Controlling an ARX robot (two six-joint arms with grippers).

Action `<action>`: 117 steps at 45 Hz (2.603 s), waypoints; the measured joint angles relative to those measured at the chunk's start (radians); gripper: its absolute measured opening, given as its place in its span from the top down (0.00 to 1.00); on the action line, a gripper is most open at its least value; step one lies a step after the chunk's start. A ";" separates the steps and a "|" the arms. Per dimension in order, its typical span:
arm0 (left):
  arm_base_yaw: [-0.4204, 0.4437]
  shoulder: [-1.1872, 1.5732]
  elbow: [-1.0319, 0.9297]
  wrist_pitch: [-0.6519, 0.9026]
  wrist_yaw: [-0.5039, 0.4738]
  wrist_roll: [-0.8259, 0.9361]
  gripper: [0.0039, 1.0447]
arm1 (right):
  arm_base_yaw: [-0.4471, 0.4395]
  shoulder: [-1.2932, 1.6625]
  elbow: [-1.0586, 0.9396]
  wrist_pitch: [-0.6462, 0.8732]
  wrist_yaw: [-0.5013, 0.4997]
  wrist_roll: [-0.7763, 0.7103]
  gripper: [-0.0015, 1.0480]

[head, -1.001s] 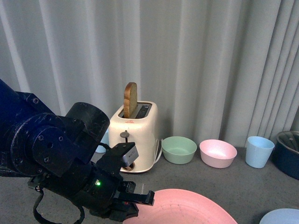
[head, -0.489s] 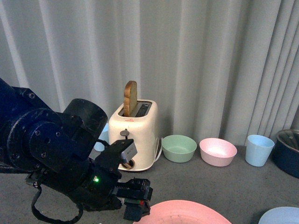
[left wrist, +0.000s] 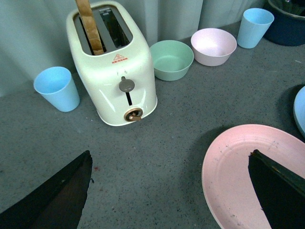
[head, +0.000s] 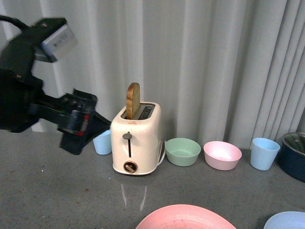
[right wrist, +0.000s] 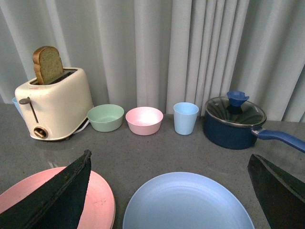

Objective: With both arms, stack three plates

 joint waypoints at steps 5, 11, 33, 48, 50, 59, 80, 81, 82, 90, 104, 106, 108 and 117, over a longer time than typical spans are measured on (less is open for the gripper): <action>0.035 -0.157 -0.103 0.010 -0.007 0.034 0.08 | 0.000 0.000 0.000 0.000 0.000 0.000 0.07; 0.067 -0.344 -0.387 0.445 -0.378 -0.157 0.37 | 0.000 0.000 0.000 0.000 0.001 0.000 0.07; 0.202 -0.629 -0.700 0.464 -0.257 -0.223 0.97 | 0.000 0.000 0.000 0.000 0.001 0.000 0.07; 0.203 -0.826 -0.784 0.351 -0.250 -0.223 0.97 | 0.000 0.000 0.000 0.000 0.000 0.000 0.07; 0.203 -0.850 -0.791 0.334 -0.250 -0.223 0.97 | 0.000 0.000 0.000 0.000 0.000 0.000 0.07; 0.203 -0.926 -0.817 0.315 -0.250 -0.225 0.97 | 0.000 0.000 0.000 0.000 0.000 0.000 0.07; 0.203 -1.135 -0.818 0.113 -0.250 -0.225 0.97 | 0.000 0.000 0.000 0.000 0.000 0.000 0.07; 0.203 -1.145 -0.818 0.103 -0.250 -0.225 0.97 | 0.000 0.000 0.000 0.000 0.000 0.000 0.07; 0.203 -1.155 -0.818 0.092 -0.250 -0.225 0.97 | 0.000 0.000 0.000 0.000 0.000 0.000 0.07; 0.203 -1.203 -0.818 0.045 -0.250 -0.225 0.97 | 0.000 0.000 0.000 0.000 0.000 0.000 0.07; 0.203 -1.400 -0.817 -0.175 -0.250 -0.225 0.97 | 0.000 0.000 0.000 0.000 0.000 0.000 0.07; 0.203 -1.417 -0.817 -0.175 -0.250 -0.225 0.97 | 0.000 0.000 0.000 0.000 0.000 0.000 0.07; 0.203 -1.421 -0.817 -0.176 -0.250 -0.226 0.97 | 0.000 0.000 0.000 0.000 0.000 0.000 0.07; 0.203 -1.420 -0.817 -0.180 -0.250 -0.227 0.95 | 0.000 0.000 0.000 0.000 0.000 0.000 0.07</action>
